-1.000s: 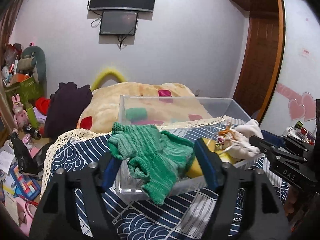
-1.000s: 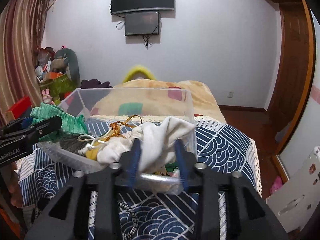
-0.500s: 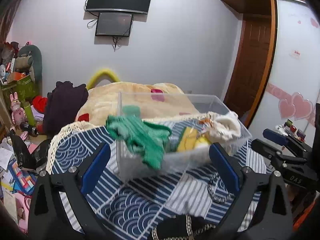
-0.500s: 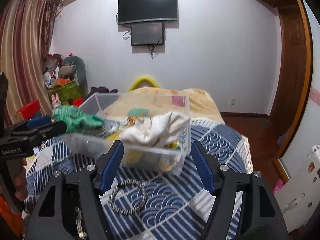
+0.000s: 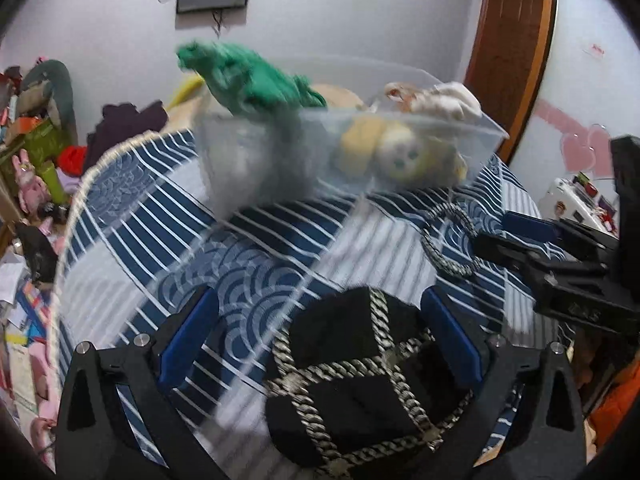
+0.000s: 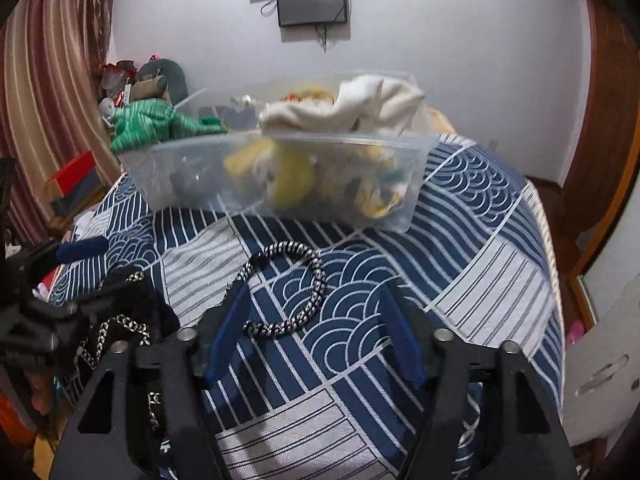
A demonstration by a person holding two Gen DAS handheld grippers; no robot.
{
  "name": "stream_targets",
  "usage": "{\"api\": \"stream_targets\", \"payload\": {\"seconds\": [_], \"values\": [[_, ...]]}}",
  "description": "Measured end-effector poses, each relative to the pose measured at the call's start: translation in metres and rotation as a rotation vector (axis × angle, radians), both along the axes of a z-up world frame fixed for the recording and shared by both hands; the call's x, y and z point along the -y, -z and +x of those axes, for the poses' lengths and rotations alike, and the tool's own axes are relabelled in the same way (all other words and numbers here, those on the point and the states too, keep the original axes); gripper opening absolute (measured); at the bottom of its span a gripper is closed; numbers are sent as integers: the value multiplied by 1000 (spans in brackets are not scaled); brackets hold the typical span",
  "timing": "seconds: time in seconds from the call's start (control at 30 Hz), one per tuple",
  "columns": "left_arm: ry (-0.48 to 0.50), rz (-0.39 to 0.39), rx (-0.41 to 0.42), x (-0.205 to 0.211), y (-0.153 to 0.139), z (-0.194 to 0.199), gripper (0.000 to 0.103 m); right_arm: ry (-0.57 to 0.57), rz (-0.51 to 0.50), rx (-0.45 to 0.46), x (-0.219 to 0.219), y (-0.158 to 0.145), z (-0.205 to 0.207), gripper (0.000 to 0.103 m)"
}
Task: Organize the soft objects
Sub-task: 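Grasp the black chain bag with the left gripper while the right grasps the braided bracelet, drop both in box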
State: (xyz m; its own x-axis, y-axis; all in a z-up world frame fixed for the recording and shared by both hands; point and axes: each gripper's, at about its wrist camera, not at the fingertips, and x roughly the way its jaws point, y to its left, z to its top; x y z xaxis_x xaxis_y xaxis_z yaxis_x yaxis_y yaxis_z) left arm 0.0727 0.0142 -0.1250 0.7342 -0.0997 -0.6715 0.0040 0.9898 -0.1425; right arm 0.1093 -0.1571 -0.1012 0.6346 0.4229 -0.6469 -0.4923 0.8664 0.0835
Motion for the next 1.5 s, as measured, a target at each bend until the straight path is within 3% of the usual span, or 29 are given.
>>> {"api": "stream_targets", "payload": {"seconds": [0.1, 0.17, 0.27, 0.33, 0.5, 0.57, 1.03, 1.3, 1.5], "values": [[22, -46, -21, 4, 10, 3, 102, -20, -1, -47, -5, 9, 4, 34], [21, -46, -14, 5, 15, 4, 101, -16, -12, -46, -6, 12, 2, 31], [42, -46, 4, 9, 14, -1, 79, -22, -25, -31, -7, 11, -1, 11], [39, -39, 10, 9, 14, -2, 70, -22, -28, -23, -8, 10, -2, 8], [32, -48, 15, -2, 13, -9, 34, -19, -20, -2, -5, 5, -5, 6], [31, -46, 21, -4, 11, -11, 29, -19, -18, 18, -3, 1, -7, 6], [-41, -28, 238, -27, -61, -27, 25, 12, 41, 144, 5, -41, -16, 6], [-84, -9, 370, -34, -104, -14, 25, 44, 90, 243, 6, -72, -11, 6], [-120, -27, 420, -41, -123, 6, 25, 62, 124, 306, 2, -93, 0, 6]]}}
